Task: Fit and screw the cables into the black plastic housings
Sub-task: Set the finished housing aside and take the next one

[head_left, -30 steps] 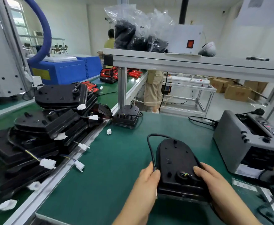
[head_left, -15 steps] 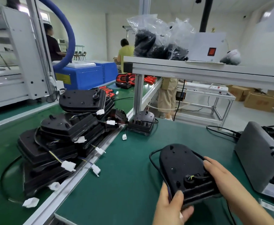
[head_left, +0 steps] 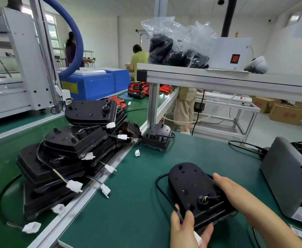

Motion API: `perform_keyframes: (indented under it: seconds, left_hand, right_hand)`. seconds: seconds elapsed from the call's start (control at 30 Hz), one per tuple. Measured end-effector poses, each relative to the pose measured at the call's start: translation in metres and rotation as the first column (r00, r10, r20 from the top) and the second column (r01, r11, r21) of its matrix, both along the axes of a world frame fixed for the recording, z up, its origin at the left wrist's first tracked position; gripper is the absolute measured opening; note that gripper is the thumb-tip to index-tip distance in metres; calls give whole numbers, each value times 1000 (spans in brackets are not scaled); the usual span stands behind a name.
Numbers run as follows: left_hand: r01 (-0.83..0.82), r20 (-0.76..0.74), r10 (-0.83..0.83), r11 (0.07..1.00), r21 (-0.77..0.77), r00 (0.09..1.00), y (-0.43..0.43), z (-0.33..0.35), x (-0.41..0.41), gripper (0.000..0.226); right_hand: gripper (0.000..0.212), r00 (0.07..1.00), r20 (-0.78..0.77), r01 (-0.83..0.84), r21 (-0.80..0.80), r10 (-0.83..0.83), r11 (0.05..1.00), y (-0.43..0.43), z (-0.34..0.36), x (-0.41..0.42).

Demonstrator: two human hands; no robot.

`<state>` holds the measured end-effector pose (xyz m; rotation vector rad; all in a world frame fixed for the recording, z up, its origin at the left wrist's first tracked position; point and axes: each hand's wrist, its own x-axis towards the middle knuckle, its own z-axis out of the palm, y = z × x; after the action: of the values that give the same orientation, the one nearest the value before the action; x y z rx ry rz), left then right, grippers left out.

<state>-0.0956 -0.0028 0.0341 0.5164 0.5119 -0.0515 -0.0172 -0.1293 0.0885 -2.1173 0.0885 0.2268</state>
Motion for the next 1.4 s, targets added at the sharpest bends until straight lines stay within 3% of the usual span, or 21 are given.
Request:
perform_keyframes:
  seconds: [0.17,0.27,0.33,0.43,0.6,0.73,0.9,1.17,1.27,1.4]
  left_hand:
    - [-121,57,123,992,-27,991,1,27,3,32]
    - [-200,213,171,972,122,962,12,44,12,33]
    - [-286,335,197,927,241,921,25,61,20,37]
    - [-421,451,260,855,303,854,55,96,37,41]
    - [-649,555,441,716,257,706,130,146,69,40]
    - [-728,470,560,581,364,682,188,160,85,43]
    - [-658,260,615,613,437,745,222,151,94,44]
    - [-537,213,548,542,646,809,236,145,89,51]
    - [-472,223,521,412,779,824,247,143,83,61]
    - [-338,267,468,74,938,843,257,137,71,74]
  right_hand:
    - [41,989,125,60,189,-85,980,13,-1,-2]
    - [27,952,213,115,414,-219,903,21,0,-4]
    - [30,950,212,94,502,-228,860,27,0,-5]
    - [34,971,170,66,480,-167,875,33,-6,-9]
    - [30,987,131,38,400,-98,916,37,-29,-13]
    - [30,991,73,76,402,-115,912,30,-51,-15]
    - [32,986,82,102,369,-142,924,26,-65,-16]
    - [36,988,26,137,337,-155,932,23,-65,-18]
    - [37,989,26,126,338,-143,933,22,-63,-20]
    - [37,991,30,116,337,-134,934,22,-61,-21]
